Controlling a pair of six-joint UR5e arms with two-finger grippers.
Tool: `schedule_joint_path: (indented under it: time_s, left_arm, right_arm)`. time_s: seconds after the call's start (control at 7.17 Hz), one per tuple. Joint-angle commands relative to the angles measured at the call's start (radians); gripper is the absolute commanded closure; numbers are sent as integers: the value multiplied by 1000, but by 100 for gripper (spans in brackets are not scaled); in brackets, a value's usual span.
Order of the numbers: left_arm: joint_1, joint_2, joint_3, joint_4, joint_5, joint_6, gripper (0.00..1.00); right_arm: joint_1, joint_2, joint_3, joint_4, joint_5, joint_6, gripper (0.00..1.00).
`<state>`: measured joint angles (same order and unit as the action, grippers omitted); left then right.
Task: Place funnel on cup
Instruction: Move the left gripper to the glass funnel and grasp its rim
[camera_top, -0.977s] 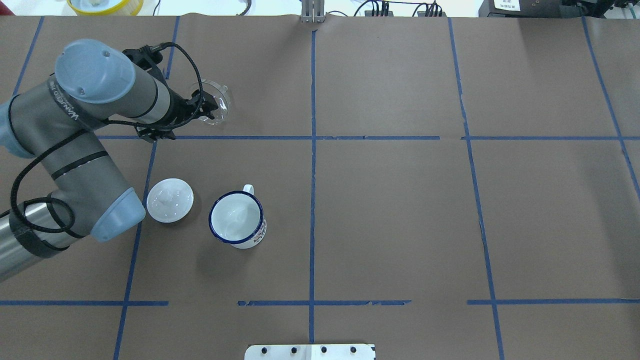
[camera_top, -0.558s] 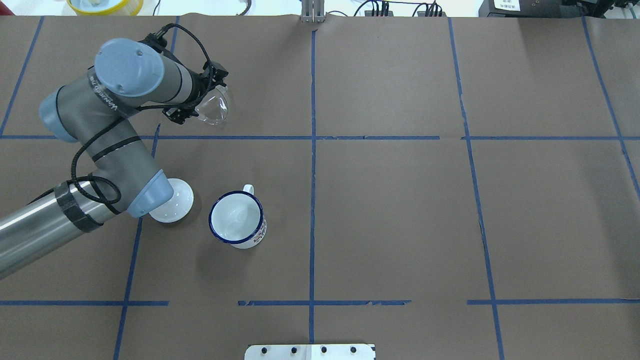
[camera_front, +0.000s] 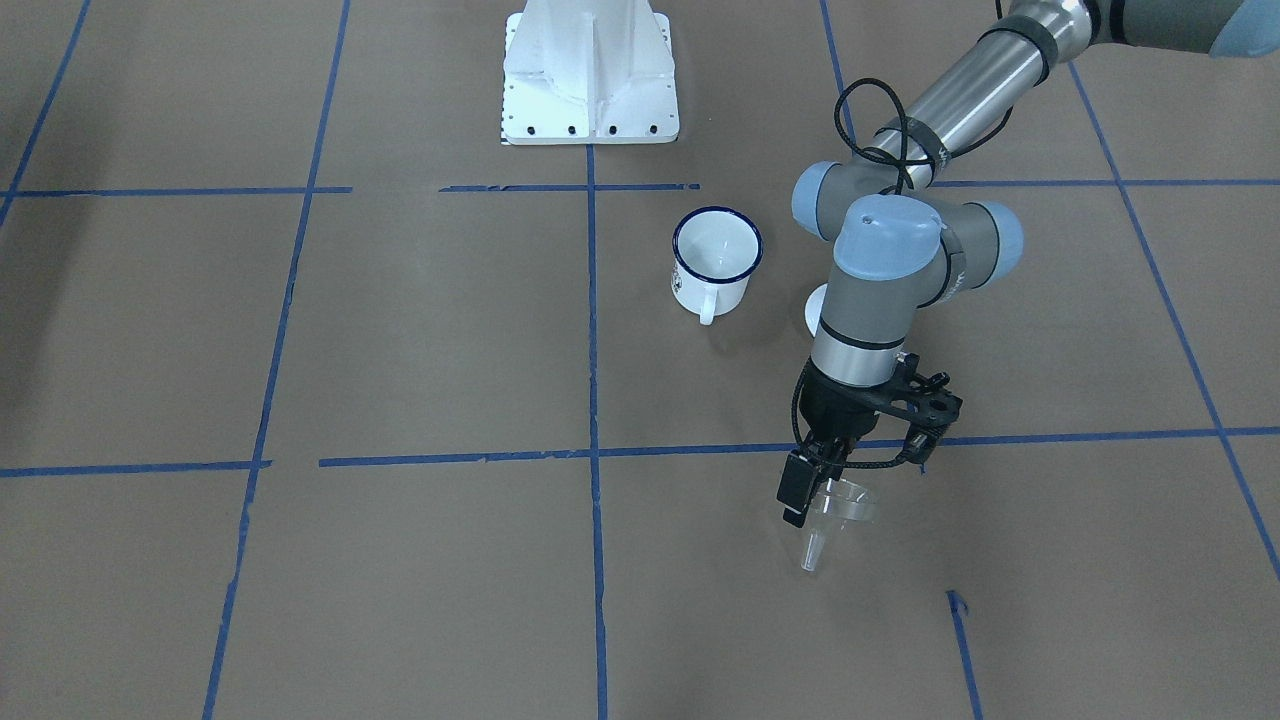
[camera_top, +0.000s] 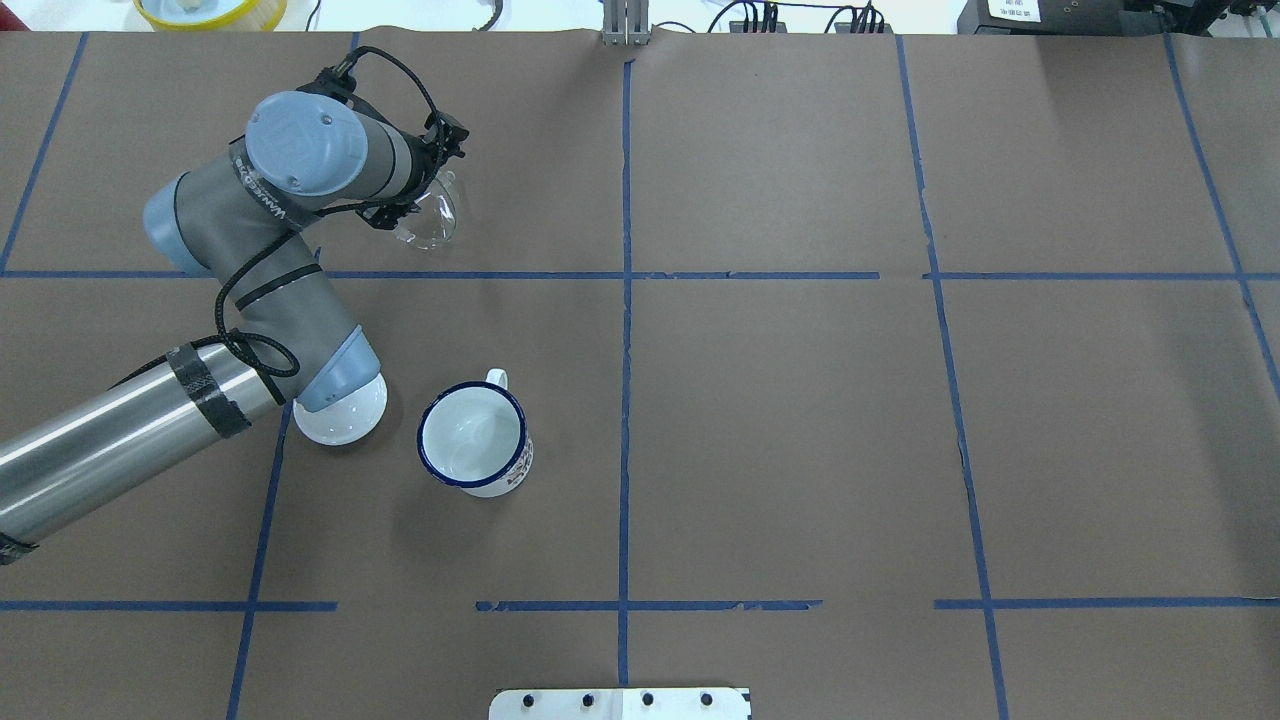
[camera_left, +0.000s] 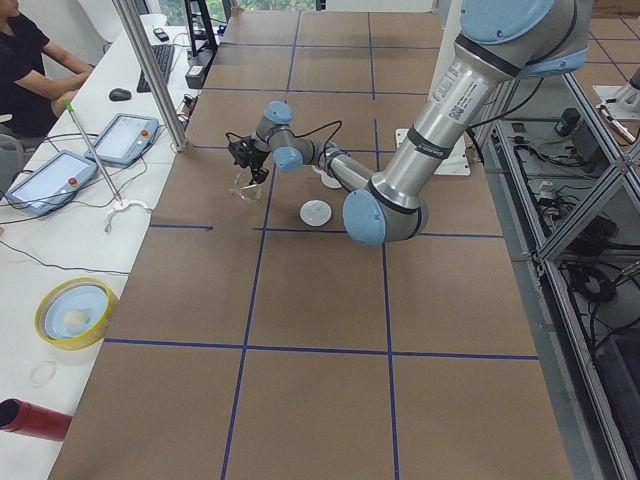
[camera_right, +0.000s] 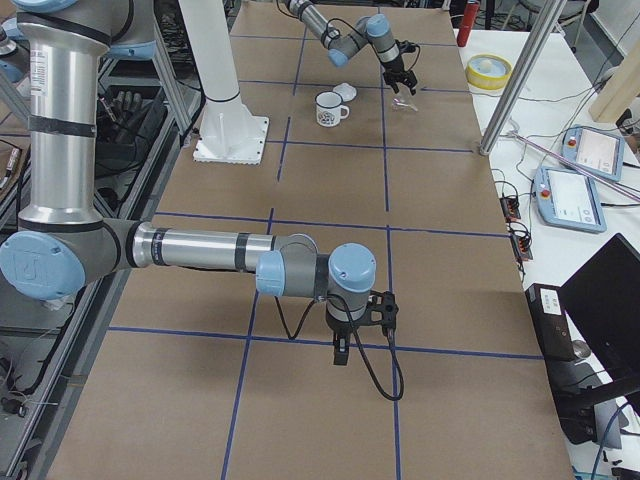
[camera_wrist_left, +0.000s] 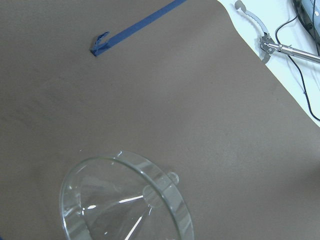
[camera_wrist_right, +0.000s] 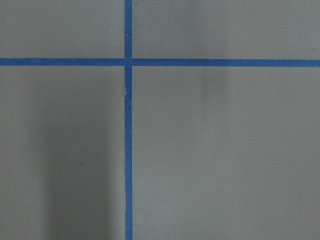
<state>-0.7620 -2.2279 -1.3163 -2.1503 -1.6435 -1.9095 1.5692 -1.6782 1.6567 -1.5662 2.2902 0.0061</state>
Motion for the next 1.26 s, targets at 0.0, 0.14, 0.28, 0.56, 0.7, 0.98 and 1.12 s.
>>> schedule_joint_path:
  time_s: [0.0,0.14,0.28,0.56,0.7,0.98,1.12]
  left_arm:
    - [7,-4,14,-17,1,1,49]
    - [10,-4,14,-22,1,3,79]
    - [10,-1,9,-25,1,4,100]
    - [6,32,-79,-65,-1,7,100]
    - [-2,72,-190,-59,-9,4,100]
    - [-19,79,-344,36,-69,7,100]
    - [-17,77,-447,199,-97,13,100]
  right_arm:
    - [0,0,0,0,0,0,0]
    - [0,0,0,0,0,0,0]
    - [0,0,0,0,0,0,0]
    - [0,0,0,0,0,0,0]
    - [0,0,0,0,0,0,0]
    - [0,0,0,0,0,0,0]
    - [0,0,0,0,0,0,0]
